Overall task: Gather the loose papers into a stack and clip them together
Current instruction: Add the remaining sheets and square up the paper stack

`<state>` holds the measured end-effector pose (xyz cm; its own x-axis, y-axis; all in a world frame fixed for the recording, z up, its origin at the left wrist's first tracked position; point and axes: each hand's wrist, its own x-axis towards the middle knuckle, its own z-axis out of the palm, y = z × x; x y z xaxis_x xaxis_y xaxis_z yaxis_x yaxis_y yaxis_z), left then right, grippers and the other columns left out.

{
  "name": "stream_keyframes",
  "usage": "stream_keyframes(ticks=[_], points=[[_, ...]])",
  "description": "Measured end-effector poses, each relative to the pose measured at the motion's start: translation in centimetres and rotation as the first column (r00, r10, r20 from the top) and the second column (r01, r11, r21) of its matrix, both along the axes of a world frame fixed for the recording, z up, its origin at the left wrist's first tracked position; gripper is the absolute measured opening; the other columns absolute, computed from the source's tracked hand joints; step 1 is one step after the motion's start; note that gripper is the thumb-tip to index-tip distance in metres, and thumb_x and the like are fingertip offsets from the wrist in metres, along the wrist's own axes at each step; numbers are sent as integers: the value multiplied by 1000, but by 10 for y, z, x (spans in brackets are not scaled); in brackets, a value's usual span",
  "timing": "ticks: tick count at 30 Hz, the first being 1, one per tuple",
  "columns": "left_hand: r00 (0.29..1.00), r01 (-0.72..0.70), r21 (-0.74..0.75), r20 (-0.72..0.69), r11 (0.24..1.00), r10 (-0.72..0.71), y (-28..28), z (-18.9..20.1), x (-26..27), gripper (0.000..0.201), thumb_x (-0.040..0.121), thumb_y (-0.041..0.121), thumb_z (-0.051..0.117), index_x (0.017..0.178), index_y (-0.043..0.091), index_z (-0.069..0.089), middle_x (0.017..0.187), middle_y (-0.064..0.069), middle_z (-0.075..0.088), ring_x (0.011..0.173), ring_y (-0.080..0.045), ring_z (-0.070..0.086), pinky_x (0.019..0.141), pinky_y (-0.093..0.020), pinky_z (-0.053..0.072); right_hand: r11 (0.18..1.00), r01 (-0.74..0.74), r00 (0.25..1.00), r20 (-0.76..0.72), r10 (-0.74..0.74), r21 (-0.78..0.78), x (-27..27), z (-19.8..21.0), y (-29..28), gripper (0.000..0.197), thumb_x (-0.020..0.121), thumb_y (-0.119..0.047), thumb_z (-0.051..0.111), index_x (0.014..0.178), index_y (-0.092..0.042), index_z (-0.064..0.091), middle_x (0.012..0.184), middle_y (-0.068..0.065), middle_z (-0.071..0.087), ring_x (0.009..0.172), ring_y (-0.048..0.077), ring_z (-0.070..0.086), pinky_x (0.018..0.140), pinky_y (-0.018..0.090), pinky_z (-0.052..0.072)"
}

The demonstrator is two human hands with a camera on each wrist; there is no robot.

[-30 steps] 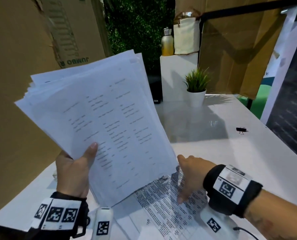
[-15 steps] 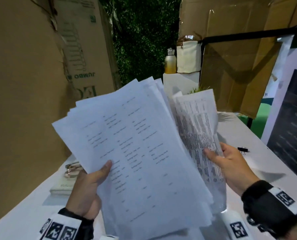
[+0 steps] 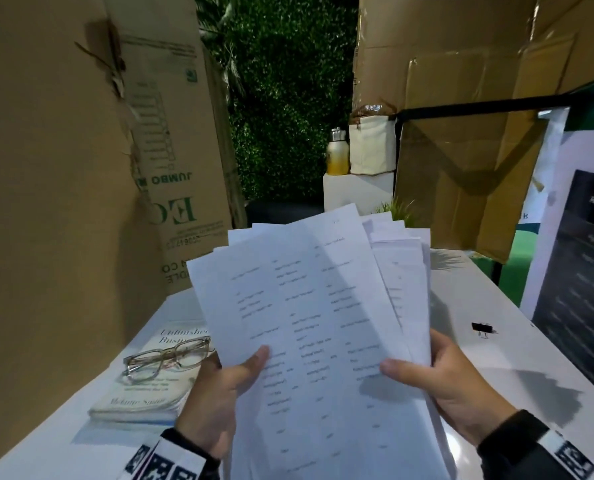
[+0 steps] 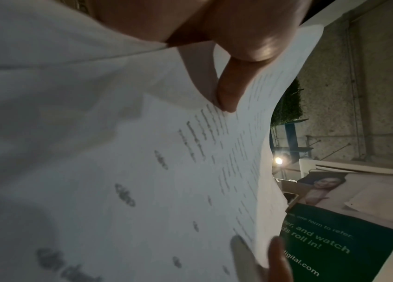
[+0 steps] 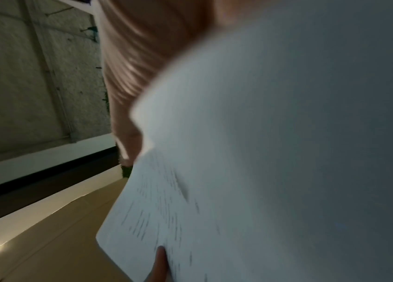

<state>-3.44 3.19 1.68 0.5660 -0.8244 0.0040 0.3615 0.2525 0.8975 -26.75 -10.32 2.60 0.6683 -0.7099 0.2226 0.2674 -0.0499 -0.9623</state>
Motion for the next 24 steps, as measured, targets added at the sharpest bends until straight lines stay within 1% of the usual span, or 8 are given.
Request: stream_keyframes(ticks=[3, 8, 11, 14, 16, 18, 21, 24], points=[[1000, 29, -39, 12, 999, -29, 0, 0, -2, 51, 71, 8, 80, 120, 6, 65, 116, -15, 73, 103, -35, 70, 81, -46, 59, 1000, -5, 1000, 5, 5, -8, -2, 2, 2, 73, 25, -39, 100, 92, -20, 78, 99, 14, 78, 87, 34, 76, 69, 36, 61], [999, 36, -93, 8, 995, -35, -2, -1, 2, 85, 54, 13, 87, 131, 20, 53, 121, -10, 71, 104, -30, 71, 73, -40, 60, 998, -65, 997, 29, 65, 7, -8, 1, 1, 70, 38, -30, 100, 100, -8, 76, 107, 23, 74, 95, 42, 72, 81, 47, 60], [998, 58, -127, -23, 990, -61, -4, -2, 0, 107, 44, 17, 95, 138, 20, 45, 126, -13, 68, 110, -33, 68, 76, -43, 59, 999, -44, 997, 61, 43, 17, -12, 0, 0, 72, 33, -28, 101, 97, -4, 77, 104, 24, 75, 91, 39, 74, 76, 41, 61], [998, 64, -155, -13, 986, -67, -8, 1, -2, 96, 56, 12, 89, 140, 14, 43, 132, -17, 63, 113, -37, 66, 82, -46, 58, 999, -23, 996, 83, 20, 37, -16, 0, -3, 74, 32, -27, 101, 97, -2, 77, 105, 25, 74, 89, 38, 74, 75, 39, 61], [998, 50, -164, -28, 985, -56, -11, 5, -4, 107, 46, 22, 96, 139, 12, 45, 135, -15, 61, 113, -34, 66, 87, -47, 57, 1000, 1, 995, 97, -3, 25, -19, 2, -5, 74, 31, -27, 101, 96, -1, 77, 103, 25, 75, 87, 36, 75, 72, 37, 61], [997, 73, -226, 16, 971, -71, -14, 14, -8, 97, 40, 31, 97, 125, 8, 59, 125, -15, 69, 108, -32, 69, 79, -38, 59, 1000, 24, 993, 115, -26, 17, -21, 9, -6, 62, 33, -20, 100, 89, -3, 79, 97, 20, 77, 80, 31, 76, 67, 31, 61], [993, 93, -314, 100, 945, -64, -20, 34, -16, 80, 41, 35, 96, 112, 11, 67, 114, -11, 74, 104, -26, 71, 76, -29, 58, 997, 47, 986, 158, -56, 55, -29, 24, -9, 27, 56, 6, 76, 81, -6, 81, 90, 19, 78, 71, 29, 76, 58, 32, 61], [987, 133, -359, 136, 924, -89, -26, 46, -21, 87, 46, 30, 95, 122, 7, 59, 117, -12, 73, 107, -26, 70, 79, -30, 57, 991, 86, 987, 129, -99, 99, -39, 26, -15, 30, 62, 11, 63, 81, -5, 80, 90, 19, 78, 71, 32, 75, 55, 36, 61]])
